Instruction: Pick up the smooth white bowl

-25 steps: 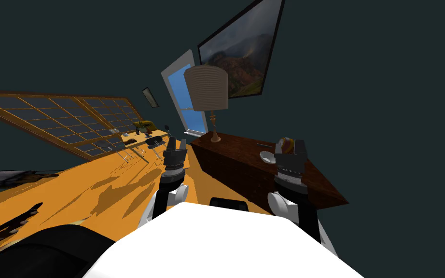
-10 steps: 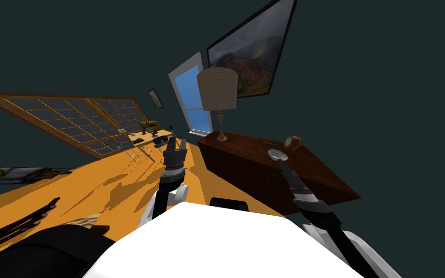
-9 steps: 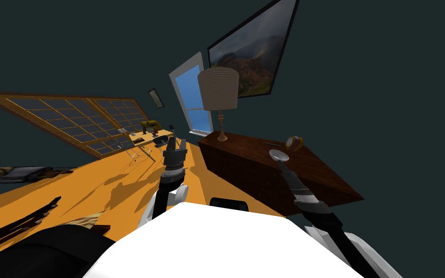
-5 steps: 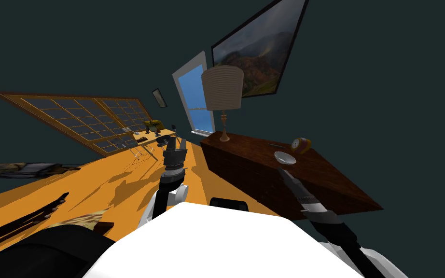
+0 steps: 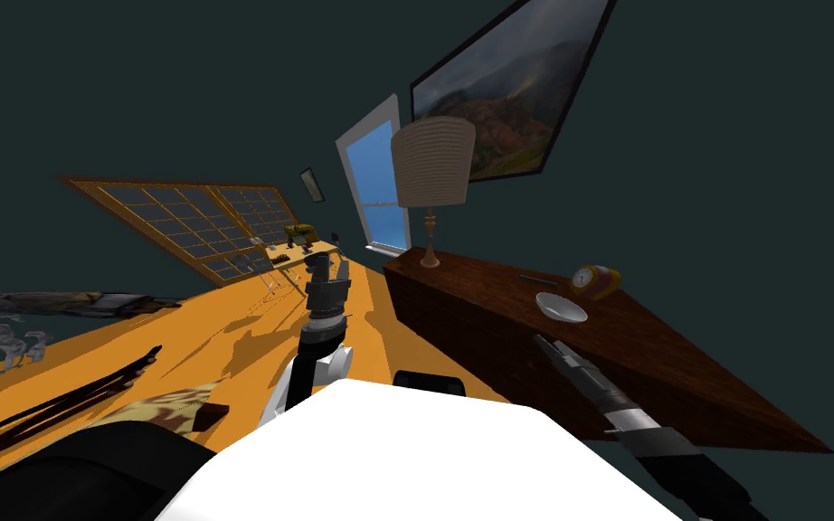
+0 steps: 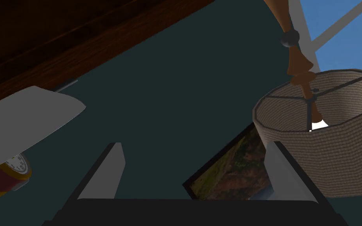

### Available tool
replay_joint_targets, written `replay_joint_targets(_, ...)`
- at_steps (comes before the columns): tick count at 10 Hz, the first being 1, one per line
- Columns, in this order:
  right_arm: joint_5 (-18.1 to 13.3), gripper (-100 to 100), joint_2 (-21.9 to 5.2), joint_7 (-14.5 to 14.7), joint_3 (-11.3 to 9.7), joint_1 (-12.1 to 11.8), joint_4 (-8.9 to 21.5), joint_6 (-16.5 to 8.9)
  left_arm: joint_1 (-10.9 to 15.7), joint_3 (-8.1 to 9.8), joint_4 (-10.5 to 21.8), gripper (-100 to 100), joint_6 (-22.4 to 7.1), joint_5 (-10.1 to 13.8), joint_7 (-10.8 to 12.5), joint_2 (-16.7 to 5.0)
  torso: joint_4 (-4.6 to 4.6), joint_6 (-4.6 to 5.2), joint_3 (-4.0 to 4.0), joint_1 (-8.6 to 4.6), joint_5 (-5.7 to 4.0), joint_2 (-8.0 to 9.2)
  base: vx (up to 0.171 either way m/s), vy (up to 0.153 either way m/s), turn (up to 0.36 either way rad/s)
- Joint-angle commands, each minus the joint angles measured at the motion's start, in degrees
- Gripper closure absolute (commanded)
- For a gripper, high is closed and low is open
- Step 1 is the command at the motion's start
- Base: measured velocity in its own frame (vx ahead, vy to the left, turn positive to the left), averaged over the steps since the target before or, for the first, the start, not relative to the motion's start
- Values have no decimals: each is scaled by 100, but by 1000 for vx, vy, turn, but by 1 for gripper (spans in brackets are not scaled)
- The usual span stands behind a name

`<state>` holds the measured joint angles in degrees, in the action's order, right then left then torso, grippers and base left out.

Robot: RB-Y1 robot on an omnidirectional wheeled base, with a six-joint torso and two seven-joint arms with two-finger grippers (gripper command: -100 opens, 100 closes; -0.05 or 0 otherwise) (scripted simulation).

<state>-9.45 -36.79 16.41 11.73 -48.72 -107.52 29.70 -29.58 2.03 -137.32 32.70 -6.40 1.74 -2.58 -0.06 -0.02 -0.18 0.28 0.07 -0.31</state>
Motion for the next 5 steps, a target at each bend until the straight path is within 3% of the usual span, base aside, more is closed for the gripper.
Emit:
replay_joint_targets(1,-77,-100,-167,66,62,-171,97,-63,0,0,0,0,0,0,0,0,0,0,0,0,0,0,77,51,62)
replay_joint_targets(2,-192,-100,-358,147,165,-354,329,-96,0,1,0,0,0,0,0,0,0,2,1,-7,-1,3,75,53,124)
replay_joint_targets(3,-192,-100,-412,147,165,-354,329,-96,0,0,0,0,0,0,0,0,1,0,2,-9,-2,4,59,44,49)
replay_joint_targets(5,-420,-100,-811,308,360,-700,798,-165,0,0,0,0,0,0,0,0,1,-1,1,-8,-2,1,101,84,144)
